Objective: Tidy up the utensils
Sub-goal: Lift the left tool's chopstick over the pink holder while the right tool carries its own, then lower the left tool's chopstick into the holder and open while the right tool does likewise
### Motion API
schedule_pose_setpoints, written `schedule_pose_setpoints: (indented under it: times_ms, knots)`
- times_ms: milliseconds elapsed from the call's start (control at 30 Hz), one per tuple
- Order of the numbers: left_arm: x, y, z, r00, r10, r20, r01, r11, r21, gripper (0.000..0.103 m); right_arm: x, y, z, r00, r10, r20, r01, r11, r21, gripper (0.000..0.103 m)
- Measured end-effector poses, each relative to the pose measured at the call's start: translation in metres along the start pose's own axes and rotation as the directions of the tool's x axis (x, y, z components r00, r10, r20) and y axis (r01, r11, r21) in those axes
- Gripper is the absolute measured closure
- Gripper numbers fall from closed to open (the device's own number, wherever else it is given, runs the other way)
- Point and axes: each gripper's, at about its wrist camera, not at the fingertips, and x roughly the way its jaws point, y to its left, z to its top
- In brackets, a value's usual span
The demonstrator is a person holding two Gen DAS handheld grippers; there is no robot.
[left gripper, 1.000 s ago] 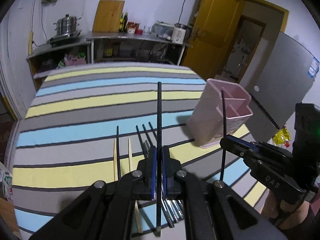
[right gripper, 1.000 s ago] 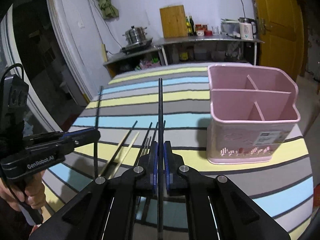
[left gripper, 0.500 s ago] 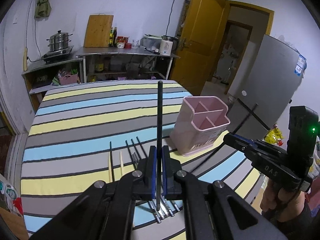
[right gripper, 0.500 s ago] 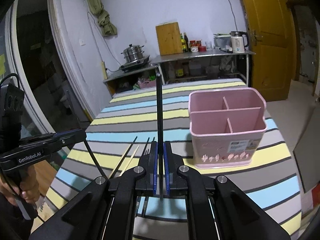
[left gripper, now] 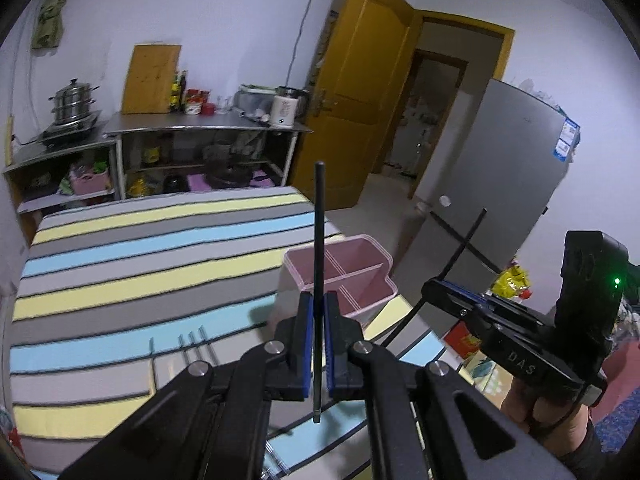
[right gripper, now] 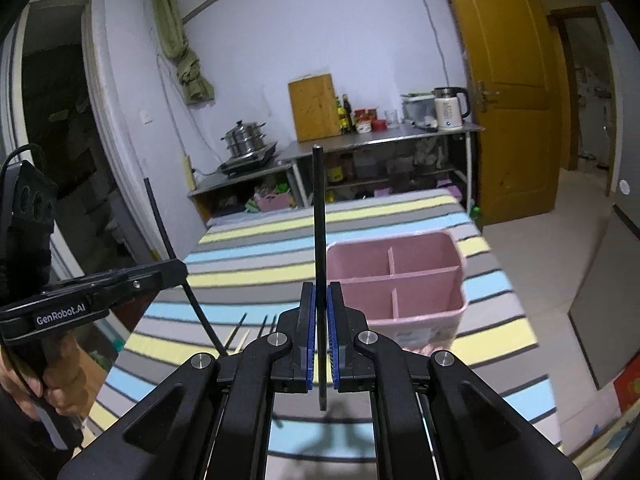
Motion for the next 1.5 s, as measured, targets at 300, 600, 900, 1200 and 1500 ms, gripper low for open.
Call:
schedule_pose_setpoints:
  times_ms: [300,600,900,1200,1500]
  knots:
    - [0.01,-0.011,0.051,0.997,-0.036,0.068,0.037,0.999,-0.015,0.098,-0.012,-0.02,0.05,0.994,-0.036,0.107,0.034,0.999,0.015,0.097]
    - [0.048,0.001,0.062,0.997,-0.019,0.069,0.022,0.998,-0.051,0.098,0.026,-0.038,0.06,0.995,-0.05,0.091,0.047,0.998,0.039,0.097]
    - [0.089,0.016,0.036,1.0,-0.01,-0.019,0.008,0.997,-0.079,0.098,0.073,-0.055,0.03,0.998,-0.052,-0.034,0.054,0.997,0.063,0.097]
    - [0.097,0.02,0.021,0.998,-0.006,-0.065,0.0,0.996,-0.089,0.097,0.084,-0.061,0.018,0.997,-0.055,-0.06,0.06,0.995,0.074,0.093]
    - [0.053,0.03,0.013,1.0,0.018,0.017,-0.016,0.995,-0.1,0.082,0.051,-0.061,0.018,0.998,-0.065,0.014,0.063,0.993,0.098,0.089]
